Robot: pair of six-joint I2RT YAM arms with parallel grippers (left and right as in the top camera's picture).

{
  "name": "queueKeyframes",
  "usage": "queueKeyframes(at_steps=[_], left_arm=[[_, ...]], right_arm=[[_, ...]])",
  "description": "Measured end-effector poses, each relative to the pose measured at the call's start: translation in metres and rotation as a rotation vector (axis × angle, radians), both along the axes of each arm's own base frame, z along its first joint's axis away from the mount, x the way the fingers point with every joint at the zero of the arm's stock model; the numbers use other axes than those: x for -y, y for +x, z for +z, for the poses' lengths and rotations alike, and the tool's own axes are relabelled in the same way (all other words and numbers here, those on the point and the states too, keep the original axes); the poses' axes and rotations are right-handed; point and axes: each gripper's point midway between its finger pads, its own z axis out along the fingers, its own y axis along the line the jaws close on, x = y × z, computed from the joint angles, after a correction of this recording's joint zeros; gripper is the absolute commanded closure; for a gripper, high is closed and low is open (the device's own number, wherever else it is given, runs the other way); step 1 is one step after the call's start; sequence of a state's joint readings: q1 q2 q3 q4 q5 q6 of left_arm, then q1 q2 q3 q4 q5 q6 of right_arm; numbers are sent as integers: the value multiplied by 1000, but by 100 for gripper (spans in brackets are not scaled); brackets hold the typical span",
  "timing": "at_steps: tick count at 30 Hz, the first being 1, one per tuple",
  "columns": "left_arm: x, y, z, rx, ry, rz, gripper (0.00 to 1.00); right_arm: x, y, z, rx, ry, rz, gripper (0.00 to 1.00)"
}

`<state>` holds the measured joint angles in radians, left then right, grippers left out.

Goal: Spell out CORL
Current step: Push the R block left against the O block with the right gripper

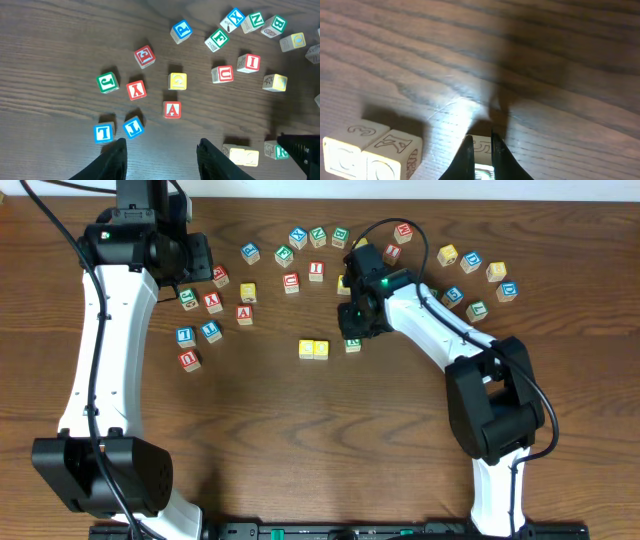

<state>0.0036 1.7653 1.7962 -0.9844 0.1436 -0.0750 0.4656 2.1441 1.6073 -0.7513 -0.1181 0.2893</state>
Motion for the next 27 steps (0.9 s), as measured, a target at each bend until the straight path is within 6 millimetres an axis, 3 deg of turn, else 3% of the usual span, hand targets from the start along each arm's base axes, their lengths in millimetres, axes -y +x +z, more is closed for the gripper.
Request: queueKeyframes(at_steps=[11, 19, 23, 27], left_arm=[[0, -1, 0, -3, 0, 0, 55], [0, -1, -1, -5, 0, 0, 55], [3, -3, -4, -15, -3, -3, 56], [9, -8, -19, -53, -3, -19, 56]], right_arm=[[-6, -7, 0, -17, 5, 31, 99], [16, 6, 16, -18, 7, -33, 99], [34, -3, 20, -77, -12, -106, 99], [38, -15, 16, -126, -28, -139, 99]])
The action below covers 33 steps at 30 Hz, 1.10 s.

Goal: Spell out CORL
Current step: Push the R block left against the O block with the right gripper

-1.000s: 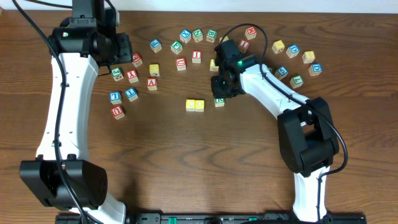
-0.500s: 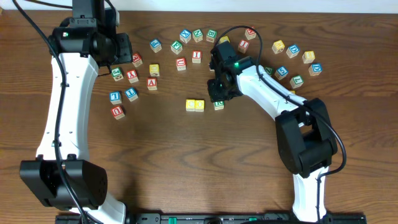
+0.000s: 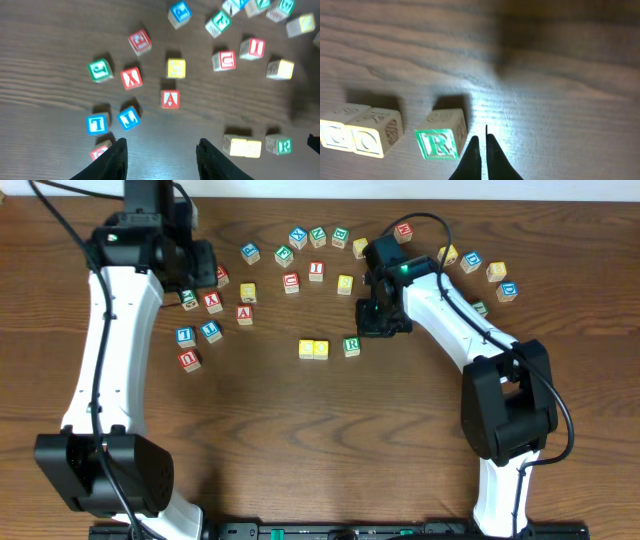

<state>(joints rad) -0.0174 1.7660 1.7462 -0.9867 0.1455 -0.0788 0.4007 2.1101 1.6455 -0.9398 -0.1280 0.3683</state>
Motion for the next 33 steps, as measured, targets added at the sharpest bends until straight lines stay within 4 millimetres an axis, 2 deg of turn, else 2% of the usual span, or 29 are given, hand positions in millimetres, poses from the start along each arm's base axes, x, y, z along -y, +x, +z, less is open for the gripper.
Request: queueKeyframes(at_steps=[5, 14, 26, 33], left_arm=[[12, -4, -20, -46, -2, -28, 56], [22, -4, -21, -41, -4, -52, 56], [22, -4, -21, -40, -4, -52, 56], [22, -4, -21, -41, -4, -53, 56]], right_arm=[[-5, -13, -13, -30, -7, -4, 98], [-18, -19, -31, -8, 12, 12, 98], [-24, -6, -30, 47, 38, 14, 95], [-25, -6, -29, 48, 38, 16, 95]])
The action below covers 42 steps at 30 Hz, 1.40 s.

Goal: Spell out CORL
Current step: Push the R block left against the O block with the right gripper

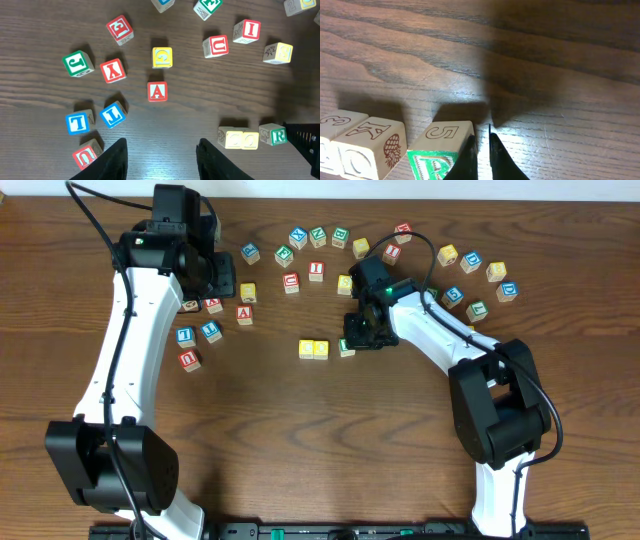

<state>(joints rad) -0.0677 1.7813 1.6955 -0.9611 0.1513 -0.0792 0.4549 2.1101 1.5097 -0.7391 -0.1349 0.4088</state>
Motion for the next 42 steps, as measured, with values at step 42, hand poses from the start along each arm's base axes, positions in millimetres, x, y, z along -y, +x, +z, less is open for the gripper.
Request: queueKeyframes(at_steps=[42], left_arm=[[0, 0, 0, 0, 0, 0, 56]], right_arm=[[-22, -13, 0, -12, 11, 25, 95]])
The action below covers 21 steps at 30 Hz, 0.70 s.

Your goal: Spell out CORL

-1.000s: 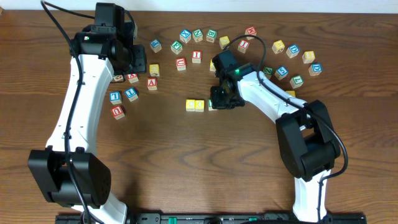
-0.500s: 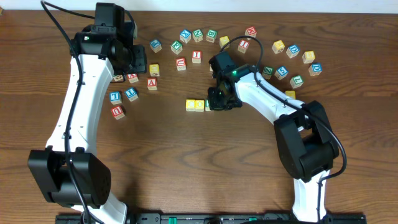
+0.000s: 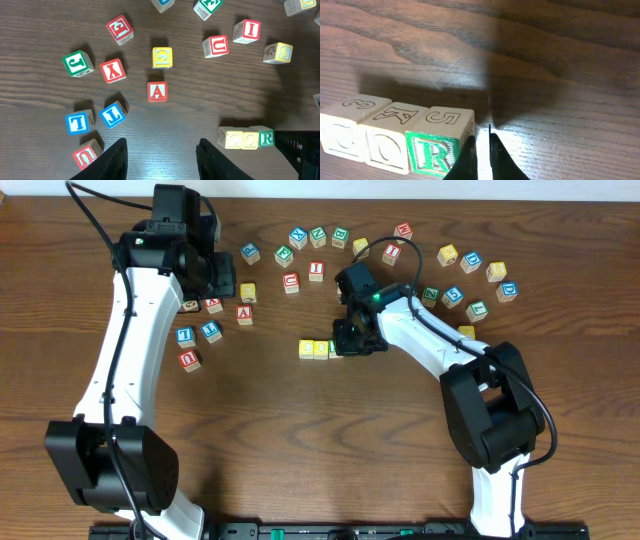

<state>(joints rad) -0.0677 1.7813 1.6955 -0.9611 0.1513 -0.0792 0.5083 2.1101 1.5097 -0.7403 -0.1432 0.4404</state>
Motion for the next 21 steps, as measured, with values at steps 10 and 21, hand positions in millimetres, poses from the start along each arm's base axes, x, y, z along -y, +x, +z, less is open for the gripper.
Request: queueKeyframes(at_steps=[10, 21], left_arm=[[1, -1, -8, -16, -21, 46, 56], [30, -20, -39, -95, -36, 32, 81]], right_arm=[[-3, -1, 0, 4, 3, 8, 91], [-2, 0, 0, 2, 10, 19, 81]])
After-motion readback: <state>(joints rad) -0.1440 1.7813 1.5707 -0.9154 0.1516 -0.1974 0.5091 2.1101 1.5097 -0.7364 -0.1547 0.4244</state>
